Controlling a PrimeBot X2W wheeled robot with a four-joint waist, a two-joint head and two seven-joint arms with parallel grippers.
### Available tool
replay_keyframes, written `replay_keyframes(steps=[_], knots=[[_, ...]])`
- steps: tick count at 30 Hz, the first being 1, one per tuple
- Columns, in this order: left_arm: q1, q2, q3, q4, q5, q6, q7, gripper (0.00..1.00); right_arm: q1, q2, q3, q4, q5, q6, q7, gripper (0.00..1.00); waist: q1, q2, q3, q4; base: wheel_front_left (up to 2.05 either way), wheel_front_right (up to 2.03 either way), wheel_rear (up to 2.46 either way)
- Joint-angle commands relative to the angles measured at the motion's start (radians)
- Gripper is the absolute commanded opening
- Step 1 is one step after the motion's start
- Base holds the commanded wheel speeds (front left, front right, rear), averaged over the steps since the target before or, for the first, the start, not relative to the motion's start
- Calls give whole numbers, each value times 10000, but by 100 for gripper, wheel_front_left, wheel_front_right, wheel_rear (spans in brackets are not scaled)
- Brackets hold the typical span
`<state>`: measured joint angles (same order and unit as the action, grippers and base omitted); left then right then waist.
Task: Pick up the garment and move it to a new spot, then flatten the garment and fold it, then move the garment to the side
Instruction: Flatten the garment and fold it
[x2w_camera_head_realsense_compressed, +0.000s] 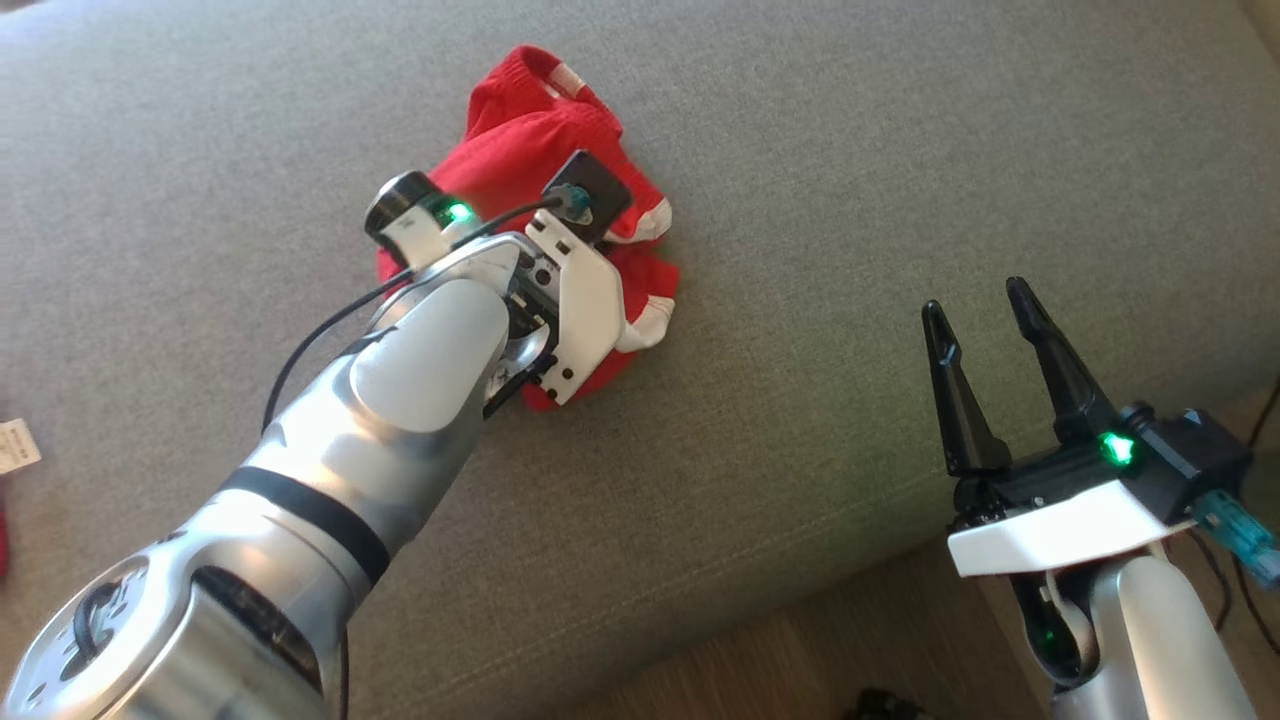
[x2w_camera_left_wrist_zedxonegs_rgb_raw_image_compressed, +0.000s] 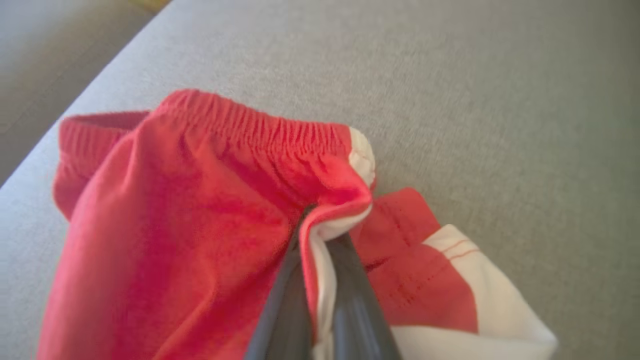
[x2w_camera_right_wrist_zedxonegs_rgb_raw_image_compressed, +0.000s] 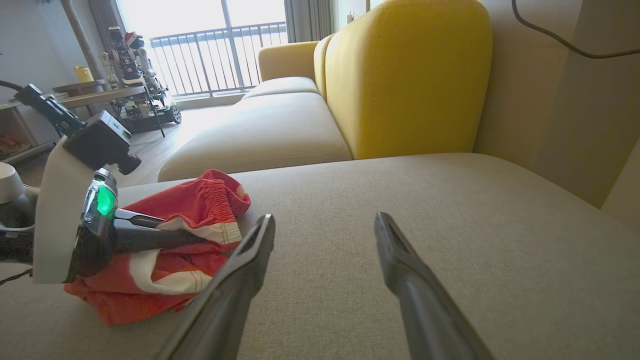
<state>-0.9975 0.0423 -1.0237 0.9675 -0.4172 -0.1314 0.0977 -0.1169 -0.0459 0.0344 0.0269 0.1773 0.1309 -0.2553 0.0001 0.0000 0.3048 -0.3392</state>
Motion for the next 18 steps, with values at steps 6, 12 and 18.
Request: replay_keyframes(steps=[6,12,18], knots=[[-50,80,1274,-1347,-2163,11,-1615,0,-191,-43,216,-222,111,-2,-65,100,-1,0,-418,51,0,0,0],[22,80,2075,-3105,-4634,144,-2954,0,-103,-43,113,-184,101,-2,-65,100,-1,0,-704,138,0,0,0],[-328,80,2771,-4586,-5900,1649,-3568,0,-200,-43,-203,-300,105,-2,-65,100,-1,0,-670,377,0,0,0]])
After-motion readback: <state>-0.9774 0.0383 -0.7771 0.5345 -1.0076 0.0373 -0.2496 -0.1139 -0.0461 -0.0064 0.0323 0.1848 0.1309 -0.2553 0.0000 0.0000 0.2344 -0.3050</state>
